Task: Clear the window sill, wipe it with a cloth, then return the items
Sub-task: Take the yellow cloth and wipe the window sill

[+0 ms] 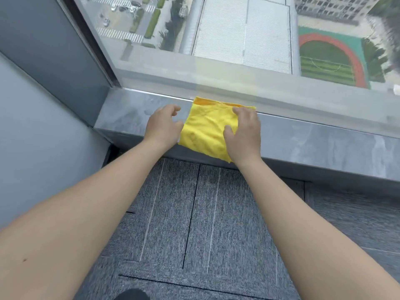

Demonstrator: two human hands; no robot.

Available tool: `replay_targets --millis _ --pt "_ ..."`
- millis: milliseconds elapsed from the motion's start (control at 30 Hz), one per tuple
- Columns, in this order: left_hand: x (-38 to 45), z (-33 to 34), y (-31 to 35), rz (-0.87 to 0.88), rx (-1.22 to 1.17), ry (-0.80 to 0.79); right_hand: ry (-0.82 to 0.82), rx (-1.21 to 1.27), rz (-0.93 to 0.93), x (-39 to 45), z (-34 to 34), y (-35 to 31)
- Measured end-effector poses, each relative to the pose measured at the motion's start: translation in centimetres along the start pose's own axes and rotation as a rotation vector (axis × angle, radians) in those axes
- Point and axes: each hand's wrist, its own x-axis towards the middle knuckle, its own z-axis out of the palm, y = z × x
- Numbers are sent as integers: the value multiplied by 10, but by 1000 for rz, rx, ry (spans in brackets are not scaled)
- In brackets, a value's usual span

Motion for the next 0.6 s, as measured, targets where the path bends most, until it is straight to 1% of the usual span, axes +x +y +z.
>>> replay_targets --millis 67,100,167,233,333,500,533,600 --pt "-1 -5 -7 7 63 24 -133 -111 -95 4 10 -7" --pt "-1 -6 -11 13 89 42 -204 -189 -112 7 17 -9" --pt "0 -8 -20 26 132 68 -351 -338 -78 11 31 -10" --pt "1 -9 -30 40 169 83 -435 -452 -33 12 45 -5" --pt "-1 -15 -43 50 188 92 -387 -540 -27 13 57 1" --pt "-8 -27 -62 53 229 98 -281 -524 0 21 73 -10" --pt "-7 -29 -66 63 244 105 -270 -526 -24 22 77 -13" --pt "-5 -32 -74 72 272 123 -271 -544 -142 23 79 -13"
